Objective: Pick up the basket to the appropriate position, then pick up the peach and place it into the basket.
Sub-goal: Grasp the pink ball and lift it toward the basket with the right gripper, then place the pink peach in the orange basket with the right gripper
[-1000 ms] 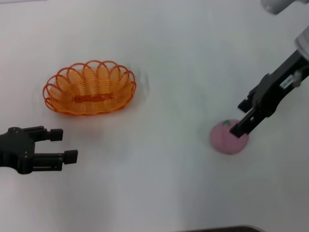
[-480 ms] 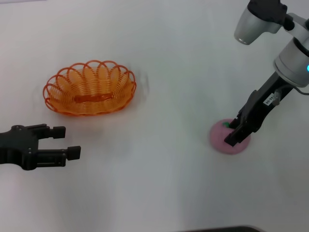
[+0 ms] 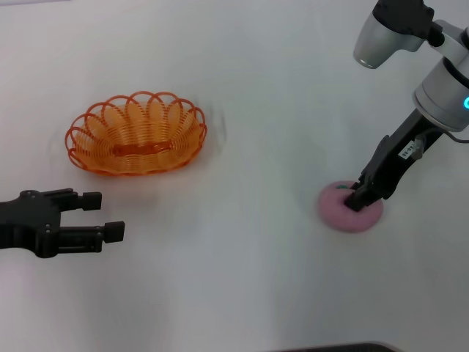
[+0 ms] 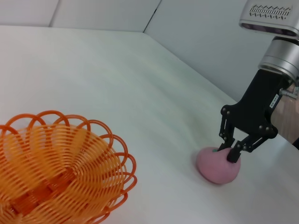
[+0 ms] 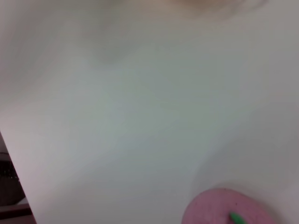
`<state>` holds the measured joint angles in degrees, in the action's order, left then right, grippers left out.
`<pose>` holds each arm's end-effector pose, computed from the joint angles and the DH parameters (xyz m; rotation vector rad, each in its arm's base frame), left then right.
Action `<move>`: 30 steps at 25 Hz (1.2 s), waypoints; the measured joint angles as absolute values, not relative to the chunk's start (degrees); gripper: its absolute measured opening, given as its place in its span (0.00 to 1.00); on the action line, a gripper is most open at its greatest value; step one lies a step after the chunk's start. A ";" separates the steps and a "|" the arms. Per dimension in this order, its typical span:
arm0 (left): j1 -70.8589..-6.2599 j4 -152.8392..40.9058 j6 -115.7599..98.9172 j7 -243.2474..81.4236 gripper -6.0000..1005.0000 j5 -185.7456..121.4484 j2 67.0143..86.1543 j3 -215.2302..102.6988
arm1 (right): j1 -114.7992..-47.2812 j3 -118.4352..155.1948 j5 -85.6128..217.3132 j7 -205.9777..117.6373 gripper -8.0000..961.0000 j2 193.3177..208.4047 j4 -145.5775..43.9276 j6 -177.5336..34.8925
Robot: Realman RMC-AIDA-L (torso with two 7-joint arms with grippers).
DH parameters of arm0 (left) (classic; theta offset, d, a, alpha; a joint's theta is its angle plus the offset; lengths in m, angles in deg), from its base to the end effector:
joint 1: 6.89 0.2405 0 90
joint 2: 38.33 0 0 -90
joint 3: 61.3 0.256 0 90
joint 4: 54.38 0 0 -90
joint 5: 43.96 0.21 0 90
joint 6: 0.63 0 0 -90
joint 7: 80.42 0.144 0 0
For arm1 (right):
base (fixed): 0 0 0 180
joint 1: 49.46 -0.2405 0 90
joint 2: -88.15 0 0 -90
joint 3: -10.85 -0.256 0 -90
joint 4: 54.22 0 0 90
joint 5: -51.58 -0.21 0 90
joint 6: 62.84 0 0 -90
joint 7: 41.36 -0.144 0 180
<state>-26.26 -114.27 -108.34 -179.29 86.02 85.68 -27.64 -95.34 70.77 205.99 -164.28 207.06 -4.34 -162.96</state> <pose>-0.2907 0.2534 0.0284 -2.7896 -1.0860 -0.5031 0.2216 0.3458 -0.0086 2.8652 -0.9868 0.6721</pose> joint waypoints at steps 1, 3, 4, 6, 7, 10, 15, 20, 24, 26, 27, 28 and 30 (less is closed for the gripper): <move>-26.28 -114.27 -108.32 -179.28 0.87 86.02 85.68 -27.63 | -95.34 70.78 206.00 -164.28 0.21 207.06 -4.33 -162.95; -26.32 -114.27 -108.28 -179.29 0.87 86.02 85.68 -27.63 | -95.35 70.77 205.99 -164.24 0.20 207.06 -4.06 -162.95; -26.36 -114.26 -108.27 -179.29 0.87 86.03 85.68 -27.63 | -95.36 70.67 205.88 -164.16 0.19 207.06 -3.89 -162.95; -26.38 -114.09 -108.24 -179.29 0.87 86.03 85.68 -27.64 | -95.45 70.32 205.07 -163.92 0.18 206.87 -3.60 -163.21; -26.39 -113.95 -108.22 -179.29 0.87 86.03 85.68 -27.63 | -95.52 70.19 204.58 -163.85 0.17 206.73 -3.53 -163.34; -26.40 -113.79 -108.19 -179.29 0.87 86.13 85.68 -27.68 | -95.80 70.12 202.27 -163.73 0.14 206.10 -2.73 -163.74; -26.24 -113.71 -108.19 -179.29 0.87 86.35 85.68 -27.88 | -95.44 69.02 196.81 -163.11 0.08 205.93 2.32 -164.36; -26.25 -112.68 -108.20 -179.29 0.87 86.47 85.67 -27.99 | -95.32 65.51 186.51 -160.94 0.08 206.30 5.35 -161.88; -26.39 -112.18 -107.77 -179.29 0.87 86.55 85.63 -27.69 | -95.23 65.70 176.72 -156.99 0.09 207.94 3.44 -155.70; -26.48 -112.11 -107.53 -179.29 0.87 86.56 85.67 -27.56 | -95.24 67.70 170.52 -154.44 0.10 208.19 -0.11 -151.34; -26.51 -112.05 -107.51 -179.29 0.87 86.56 85.69 -27.53 | -95.36 69.03 167.26 -152.60 0.10 208.19 -2.62 -149.34; -26.53 -112.03 -107.46 -179.29 0.87 86.56 85.69 -27.51 | -95.48 70.04 164.38 -150.76 0.10 208.17 -4.56 -147.64; -26.56 -111.95 -107.18 -179.29 0.87 86.56 85.69 -27.48 | -95.71 72.08 159.18 -146.34 0.11 208.22 -8.89 -144.63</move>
